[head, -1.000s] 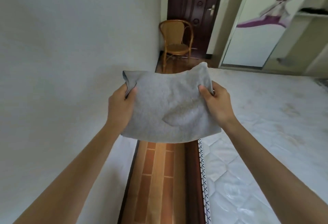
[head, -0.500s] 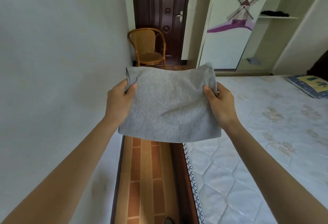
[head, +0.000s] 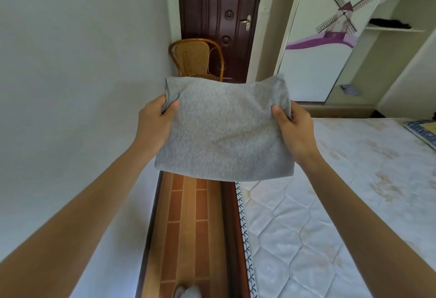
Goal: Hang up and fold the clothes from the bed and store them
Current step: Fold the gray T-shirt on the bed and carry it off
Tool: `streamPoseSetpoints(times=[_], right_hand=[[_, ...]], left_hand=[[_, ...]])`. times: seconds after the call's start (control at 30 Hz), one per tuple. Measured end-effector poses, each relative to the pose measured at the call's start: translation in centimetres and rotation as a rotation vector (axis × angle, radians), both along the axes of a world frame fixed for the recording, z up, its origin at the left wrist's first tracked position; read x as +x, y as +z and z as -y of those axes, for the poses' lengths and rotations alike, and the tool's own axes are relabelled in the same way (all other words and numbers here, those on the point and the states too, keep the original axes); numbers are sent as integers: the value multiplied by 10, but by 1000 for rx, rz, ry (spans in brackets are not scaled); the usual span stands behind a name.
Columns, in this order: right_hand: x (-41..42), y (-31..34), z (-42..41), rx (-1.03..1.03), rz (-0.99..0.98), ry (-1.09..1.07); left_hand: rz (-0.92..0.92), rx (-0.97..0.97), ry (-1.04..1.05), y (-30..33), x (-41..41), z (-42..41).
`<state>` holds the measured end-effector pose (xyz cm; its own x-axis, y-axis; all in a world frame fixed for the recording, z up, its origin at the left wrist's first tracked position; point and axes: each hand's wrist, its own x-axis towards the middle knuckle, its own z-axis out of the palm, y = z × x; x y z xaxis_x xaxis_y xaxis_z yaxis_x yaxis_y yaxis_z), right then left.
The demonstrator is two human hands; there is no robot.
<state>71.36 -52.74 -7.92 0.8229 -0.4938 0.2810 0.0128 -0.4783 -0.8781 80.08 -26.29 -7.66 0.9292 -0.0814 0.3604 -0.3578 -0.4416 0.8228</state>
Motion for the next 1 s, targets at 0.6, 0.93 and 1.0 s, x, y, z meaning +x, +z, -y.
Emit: streamPoseSetpoints(times=[0.6, 0.93, 1.0], right_hand=[[329, 15, 24, -53, 15, -63], [496, 3, 52, -27, 17, -12], [538, 4, 67, -35, 26, 11]], left_hand=[[0, -52, -124, 9, 353, 30], [-45, -70, -71, -2, 513, 57], [-36, -75, -64, 1, 550, 68]])
